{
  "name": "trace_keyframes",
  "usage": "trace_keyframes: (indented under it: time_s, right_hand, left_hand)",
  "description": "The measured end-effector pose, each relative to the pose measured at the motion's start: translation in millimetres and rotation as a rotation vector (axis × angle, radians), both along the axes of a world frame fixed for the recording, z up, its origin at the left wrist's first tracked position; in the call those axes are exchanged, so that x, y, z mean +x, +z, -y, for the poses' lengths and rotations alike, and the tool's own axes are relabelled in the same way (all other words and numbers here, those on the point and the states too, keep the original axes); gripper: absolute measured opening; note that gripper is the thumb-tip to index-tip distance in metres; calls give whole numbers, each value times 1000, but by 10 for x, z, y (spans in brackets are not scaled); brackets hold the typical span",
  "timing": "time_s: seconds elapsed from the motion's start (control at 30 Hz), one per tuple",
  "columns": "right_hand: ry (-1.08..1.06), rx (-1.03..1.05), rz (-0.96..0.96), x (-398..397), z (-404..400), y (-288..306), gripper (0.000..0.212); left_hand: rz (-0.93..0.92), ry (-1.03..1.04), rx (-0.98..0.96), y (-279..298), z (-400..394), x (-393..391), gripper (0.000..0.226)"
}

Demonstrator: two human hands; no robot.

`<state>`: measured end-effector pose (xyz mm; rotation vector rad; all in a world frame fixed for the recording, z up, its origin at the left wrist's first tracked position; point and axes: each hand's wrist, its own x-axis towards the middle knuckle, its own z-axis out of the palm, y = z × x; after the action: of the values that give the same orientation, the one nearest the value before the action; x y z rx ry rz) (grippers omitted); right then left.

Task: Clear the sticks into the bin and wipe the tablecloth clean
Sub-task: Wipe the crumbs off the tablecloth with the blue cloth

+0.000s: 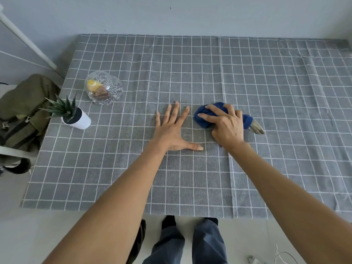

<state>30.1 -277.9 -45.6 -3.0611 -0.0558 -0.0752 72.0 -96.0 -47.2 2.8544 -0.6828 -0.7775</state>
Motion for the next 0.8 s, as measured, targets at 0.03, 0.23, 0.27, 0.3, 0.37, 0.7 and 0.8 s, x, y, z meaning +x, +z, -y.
trace_keyframes:
  time_s: [0.03,0.23,0.27,0.3,0.37,0.7,0.8]
  right_hand:
    - [-35,5,5,12,-5,-2,54]
    - [123,-3,75,-203,-56,-10,52]
    - [122,-6,65,-175,-26,2,52]
    - [88,-3,45,-128,12,4,52]
    - [-53,7,-3,-53,85,7,52]
    - [-55,90,90,-415,-10,11,52]
    - [-13,60,125,-586,-111,-43,53]
  left_hand:
    - [2,-1,1,1,0,-2,139]
    - [0,4,2,6,8,1,139]
    - [-1,3,0,10,11,1,138]
    - [-1,-2,-2,13,9,1,138]
    - [-4,-12,-13,13,-10,-22,136]
    - [35,-44,-66,-35,-109,-373,130]
    - [38,-19,-50,-47,-111,-416,131]
